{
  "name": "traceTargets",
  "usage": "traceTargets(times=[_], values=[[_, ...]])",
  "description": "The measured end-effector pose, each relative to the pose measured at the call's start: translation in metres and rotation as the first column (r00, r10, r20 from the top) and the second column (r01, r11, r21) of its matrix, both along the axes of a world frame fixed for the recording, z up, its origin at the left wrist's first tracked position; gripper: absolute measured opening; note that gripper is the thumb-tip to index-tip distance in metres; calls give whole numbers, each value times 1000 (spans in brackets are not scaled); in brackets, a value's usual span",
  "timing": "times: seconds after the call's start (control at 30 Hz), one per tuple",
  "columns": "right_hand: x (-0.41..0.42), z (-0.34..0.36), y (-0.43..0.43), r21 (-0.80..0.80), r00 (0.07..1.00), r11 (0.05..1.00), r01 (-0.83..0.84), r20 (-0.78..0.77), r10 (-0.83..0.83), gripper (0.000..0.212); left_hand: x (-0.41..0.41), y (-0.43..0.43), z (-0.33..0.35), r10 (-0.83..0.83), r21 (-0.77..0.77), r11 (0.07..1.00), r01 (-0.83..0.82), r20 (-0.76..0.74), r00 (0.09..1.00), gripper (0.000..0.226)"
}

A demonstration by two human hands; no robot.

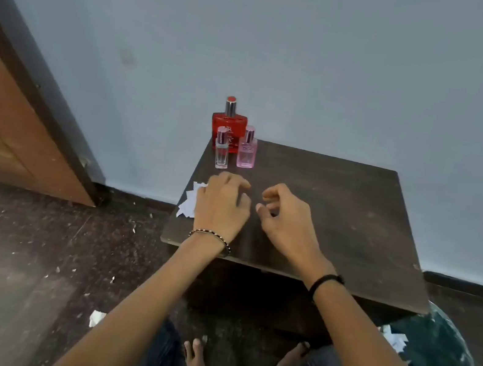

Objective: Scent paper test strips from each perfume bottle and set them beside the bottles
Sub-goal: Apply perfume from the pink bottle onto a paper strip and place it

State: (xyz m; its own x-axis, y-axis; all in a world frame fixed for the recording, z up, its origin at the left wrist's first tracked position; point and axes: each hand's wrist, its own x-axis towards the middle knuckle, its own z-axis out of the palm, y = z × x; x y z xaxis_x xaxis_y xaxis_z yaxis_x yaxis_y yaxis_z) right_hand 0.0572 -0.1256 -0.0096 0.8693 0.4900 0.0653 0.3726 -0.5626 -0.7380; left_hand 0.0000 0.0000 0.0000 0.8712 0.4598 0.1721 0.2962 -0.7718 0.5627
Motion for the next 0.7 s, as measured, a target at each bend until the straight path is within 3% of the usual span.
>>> traceTargets(times=[0.13, 0.3, 0.47, 0.7], values=[[0, -11, 32, 20, 999, 999, -46, 4, 46, 28, -11, 39, -13, 191, 165, 968, -190, 10, 982, 25], [8, -23, 68, 35, 997, 997, -72, 23, 71, 33, -12, 55, -37, 257, 80, 964, -254, -20, 966, 39], [20, -30, 89, -2, 996, 997, -80, 32, 80, 39, -12, 52, -52, 296, 40, 952, -303, 123, 947, 35], [25, -28, 92, 71, 999, 997, -22, -39, 24, 27, -12, 51, -53, 332, -29, 943, -331, 116, 936, 33]])
